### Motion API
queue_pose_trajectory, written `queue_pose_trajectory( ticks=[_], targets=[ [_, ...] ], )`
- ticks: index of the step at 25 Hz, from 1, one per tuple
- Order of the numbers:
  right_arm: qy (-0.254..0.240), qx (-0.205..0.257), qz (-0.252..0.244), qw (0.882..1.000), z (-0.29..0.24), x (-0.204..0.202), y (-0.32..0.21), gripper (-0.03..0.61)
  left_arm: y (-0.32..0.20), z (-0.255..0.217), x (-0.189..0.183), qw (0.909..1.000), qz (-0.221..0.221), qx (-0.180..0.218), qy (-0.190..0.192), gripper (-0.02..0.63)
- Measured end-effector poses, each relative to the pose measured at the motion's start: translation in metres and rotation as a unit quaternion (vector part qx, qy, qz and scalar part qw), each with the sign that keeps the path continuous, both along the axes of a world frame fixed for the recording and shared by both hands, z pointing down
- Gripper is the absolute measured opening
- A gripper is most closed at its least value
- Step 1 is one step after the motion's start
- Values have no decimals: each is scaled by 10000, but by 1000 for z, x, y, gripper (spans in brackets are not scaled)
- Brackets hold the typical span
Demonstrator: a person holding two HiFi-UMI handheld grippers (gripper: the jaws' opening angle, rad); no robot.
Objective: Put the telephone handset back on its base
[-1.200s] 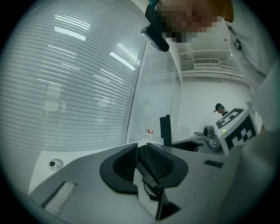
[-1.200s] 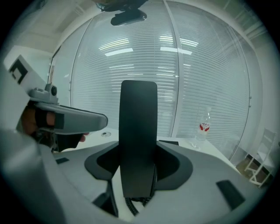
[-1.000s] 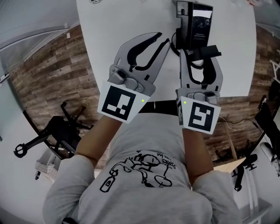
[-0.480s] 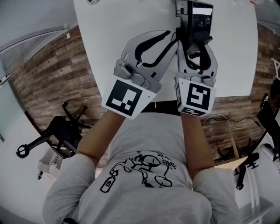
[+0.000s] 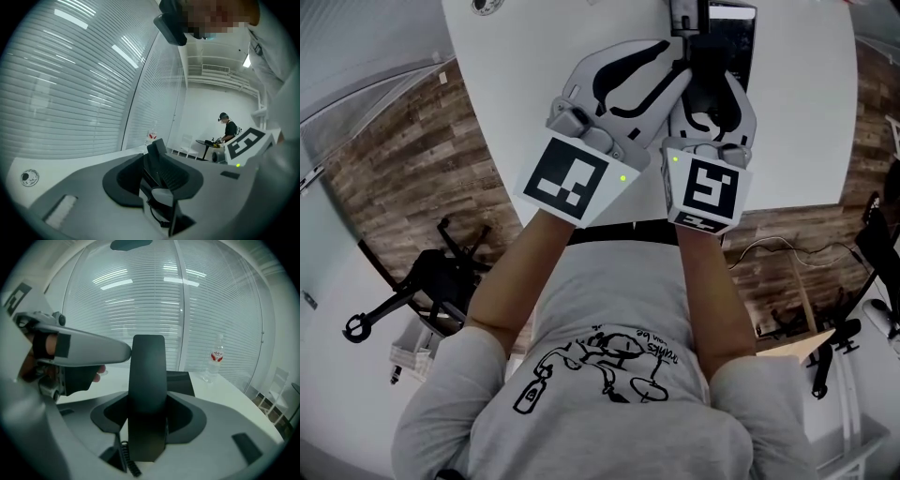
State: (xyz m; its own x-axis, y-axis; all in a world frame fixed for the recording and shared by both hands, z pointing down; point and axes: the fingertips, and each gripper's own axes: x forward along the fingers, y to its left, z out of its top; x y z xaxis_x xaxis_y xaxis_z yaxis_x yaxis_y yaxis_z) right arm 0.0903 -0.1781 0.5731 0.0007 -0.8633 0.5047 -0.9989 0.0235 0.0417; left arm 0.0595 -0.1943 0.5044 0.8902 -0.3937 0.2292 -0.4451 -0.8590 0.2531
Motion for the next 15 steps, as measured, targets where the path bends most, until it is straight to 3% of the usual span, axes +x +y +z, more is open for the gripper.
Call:
queue_pose_trajectory(
  ticks=[6,15],
  targets=[
    [-25,-107,32,9999,11,-2,-7,209,1,17,6,9991,309,-248,-136,112],
    [-38,-191,68,9998,22,-1,-16,209,-10,44,16,9979,184,-547,-291,78]
  ],
)
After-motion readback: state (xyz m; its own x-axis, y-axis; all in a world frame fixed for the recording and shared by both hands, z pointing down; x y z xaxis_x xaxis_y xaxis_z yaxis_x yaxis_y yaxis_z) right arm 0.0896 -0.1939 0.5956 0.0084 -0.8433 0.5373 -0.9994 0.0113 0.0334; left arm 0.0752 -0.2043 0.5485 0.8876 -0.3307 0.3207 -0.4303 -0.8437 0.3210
